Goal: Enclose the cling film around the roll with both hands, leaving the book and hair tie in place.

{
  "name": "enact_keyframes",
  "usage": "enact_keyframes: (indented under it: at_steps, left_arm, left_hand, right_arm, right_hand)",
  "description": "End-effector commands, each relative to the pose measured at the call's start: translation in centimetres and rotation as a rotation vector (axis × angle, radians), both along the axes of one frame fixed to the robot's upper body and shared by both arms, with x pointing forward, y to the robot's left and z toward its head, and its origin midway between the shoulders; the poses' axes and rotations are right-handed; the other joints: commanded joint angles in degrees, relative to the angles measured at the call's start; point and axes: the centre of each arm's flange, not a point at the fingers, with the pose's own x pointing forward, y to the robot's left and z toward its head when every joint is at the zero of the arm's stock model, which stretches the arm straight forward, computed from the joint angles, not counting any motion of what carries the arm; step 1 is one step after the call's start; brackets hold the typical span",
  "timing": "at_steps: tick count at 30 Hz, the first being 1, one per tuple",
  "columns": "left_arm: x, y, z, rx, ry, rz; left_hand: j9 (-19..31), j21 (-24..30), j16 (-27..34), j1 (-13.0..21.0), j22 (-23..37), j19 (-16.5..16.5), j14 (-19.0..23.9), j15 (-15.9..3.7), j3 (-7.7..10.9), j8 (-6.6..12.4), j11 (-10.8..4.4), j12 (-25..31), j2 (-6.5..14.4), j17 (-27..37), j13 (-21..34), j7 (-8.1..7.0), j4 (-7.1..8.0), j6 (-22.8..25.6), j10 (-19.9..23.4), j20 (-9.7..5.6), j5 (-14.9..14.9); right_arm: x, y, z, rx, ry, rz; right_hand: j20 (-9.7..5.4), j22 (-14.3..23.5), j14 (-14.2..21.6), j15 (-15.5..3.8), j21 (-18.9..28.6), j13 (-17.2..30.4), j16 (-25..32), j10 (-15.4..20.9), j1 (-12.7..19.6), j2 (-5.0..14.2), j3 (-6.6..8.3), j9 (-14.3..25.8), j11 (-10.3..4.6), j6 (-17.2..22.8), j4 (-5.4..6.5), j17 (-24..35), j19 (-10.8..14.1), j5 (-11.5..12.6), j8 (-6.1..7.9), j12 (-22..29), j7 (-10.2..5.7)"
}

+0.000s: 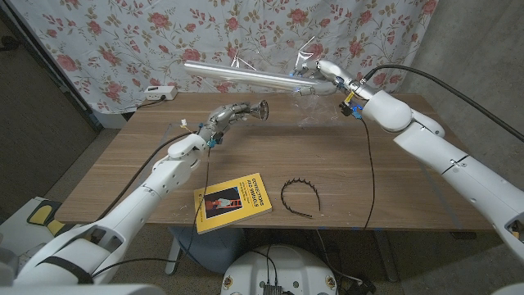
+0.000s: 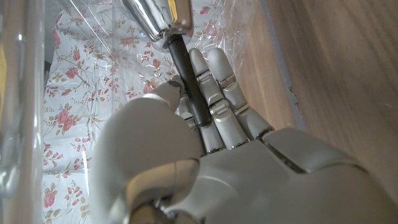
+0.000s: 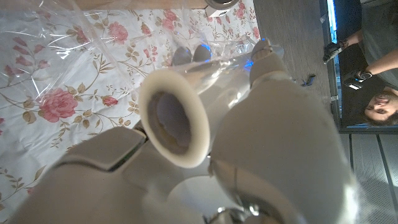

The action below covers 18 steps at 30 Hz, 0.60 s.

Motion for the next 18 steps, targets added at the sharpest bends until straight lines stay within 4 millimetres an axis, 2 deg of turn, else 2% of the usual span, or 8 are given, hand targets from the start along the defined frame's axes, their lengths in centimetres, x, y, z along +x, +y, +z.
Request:
enact_keyframes:
  at_steps: [1, 18]
  left_arm:
    - [1.2, -1.5, 1.2, 0.029, -0.007, -0.033]
    - [2.2, -2.9, 3.2, 0.034, -0.021, -0.045]
  left_hand:
    - [0.2, 0.3, 0.0, 0.5, 0.1, -0.2, 1.3, -1.1, 0.56, -0.14, 0.02, -0.1, -0.4, 0.1, 0.2, -0.31, -0.04, -0.1, 0.1, -0.16, 0.4]
    - [0.2, 0.4, 0.1, 0.6, 0.1, -0.2, 1.3, -1.14, 0.62, -0.11, 0.21, -0.1, -0.3, 0.3, 0.2, -0.18, -0.04, 0.0, 0.1, -0.19, 0.5]
  right_arm:
    - [-0.3, 0.8, -0.9, -0.01, 0.034, 0.041]
    - [0.3, 1.9, -2.3, -0.04, 0.087, 0.096]
  right_hand:
    - [-8.67, -0.2, 0.6, -4.92, 0.6, 0.1, 0.0, -0.2, 11.5, 12.12, 0.46, 0.1, -0.16, 0.5, 0.0, 0.2, -0.3, -0.2, -0.07, 0.2, 0.24]
    - [-8.68, -1.5, 0.6, -4.93, 1.5, 0.0, -0.2, -0.2, 11.4, 12.06, 0.68, 0.1, 0.03, 0.7, -0.06, 0.2, -0.6, -0.3, -0.31, 0.4, 0.29]
